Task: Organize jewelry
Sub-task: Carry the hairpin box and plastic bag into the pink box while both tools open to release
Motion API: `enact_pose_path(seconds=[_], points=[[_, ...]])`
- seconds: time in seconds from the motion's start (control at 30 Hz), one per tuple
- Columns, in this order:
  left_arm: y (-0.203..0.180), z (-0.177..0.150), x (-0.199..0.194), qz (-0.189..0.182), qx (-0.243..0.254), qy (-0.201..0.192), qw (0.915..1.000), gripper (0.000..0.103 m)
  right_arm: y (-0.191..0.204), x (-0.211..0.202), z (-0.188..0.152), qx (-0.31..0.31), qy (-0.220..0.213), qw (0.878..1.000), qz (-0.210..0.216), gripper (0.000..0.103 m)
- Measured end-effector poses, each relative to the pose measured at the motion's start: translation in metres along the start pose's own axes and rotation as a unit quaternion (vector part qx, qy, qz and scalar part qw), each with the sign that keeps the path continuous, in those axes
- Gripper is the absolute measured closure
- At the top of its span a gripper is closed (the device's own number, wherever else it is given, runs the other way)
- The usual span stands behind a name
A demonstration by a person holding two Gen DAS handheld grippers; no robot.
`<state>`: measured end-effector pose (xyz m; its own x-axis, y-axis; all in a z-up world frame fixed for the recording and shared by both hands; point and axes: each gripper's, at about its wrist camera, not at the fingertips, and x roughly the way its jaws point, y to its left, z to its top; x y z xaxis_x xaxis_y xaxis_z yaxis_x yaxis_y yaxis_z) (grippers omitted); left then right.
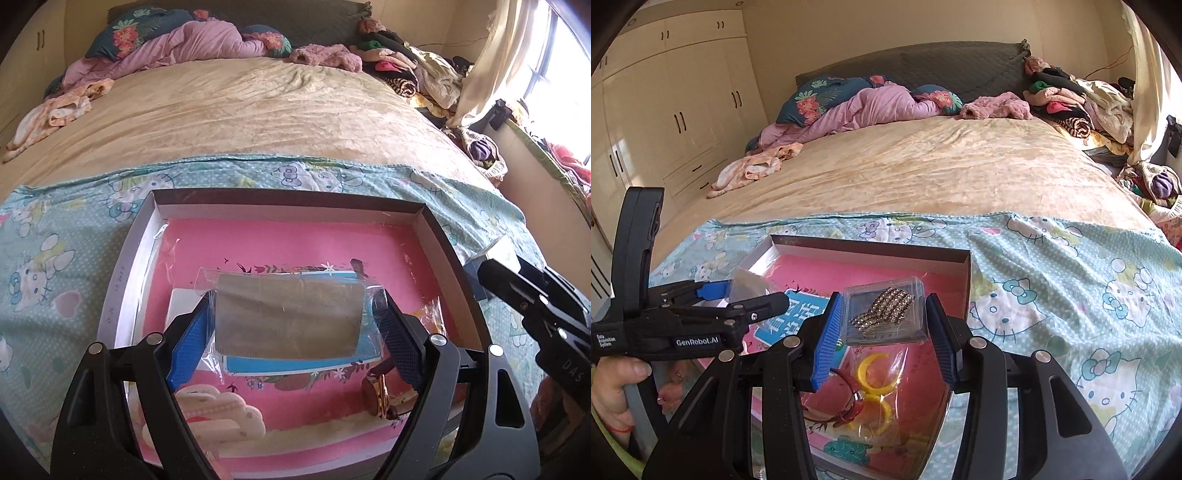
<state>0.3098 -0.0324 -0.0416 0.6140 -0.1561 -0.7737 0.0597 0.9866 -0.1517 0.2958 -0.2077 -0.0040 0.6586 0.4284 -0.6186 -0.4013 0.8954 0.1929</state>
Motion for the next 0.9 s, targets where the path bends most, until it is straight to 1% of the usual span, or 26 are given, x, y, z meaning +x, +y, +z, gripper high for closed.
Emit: enact_pose_path(seconds=[0.3, 0.4, 0.5, 0.63, 0.8, 0.9], points=[[-0.004, -0.009, 0.024, -0.008, 0.021, 0.029, 0.9993, 0.026, -0.007, 0.025, 0.006, -0.01, 0.02, 1.0, -0.017, 0.059], [-0.004, -0.011, 0.027, -0.017, 0.021, 0.037, 0.999, 0.026, -0.007, 0.035, 0.005, -0.015, 0.03, 0.999, -0.021, 0.059], [-0.002, -0.012, 0.027, -0.02, 0.022, 0.039, 0.9988, 0.024, -0.008, 0.045, 0.004, -0.014, 0.04, 0.999, -0.023, 0.059], [-0.003, -0.013, 0.024, -0.013, 0.029, 0.038, 0.9987, 0.022, -0.008, 0.053, 0.004, -0.018, 0.051, 0.998, -0.027, 0.059], [-0.001, -0.012, 0.025, -0.009, 0.029, 0.041, 0.9987, 0.021, -0.009, 0.063, 0.004, -0.019, 0.069, 0.997, -0.027, 0.059], [0.002, -0.011, 0.02, -0.008, 0.025, 0.037, 0.999, 0.021, -0.011, 0.069, 0.002, -0.015, 0.083, 0.996, -0.023, 0.059]])
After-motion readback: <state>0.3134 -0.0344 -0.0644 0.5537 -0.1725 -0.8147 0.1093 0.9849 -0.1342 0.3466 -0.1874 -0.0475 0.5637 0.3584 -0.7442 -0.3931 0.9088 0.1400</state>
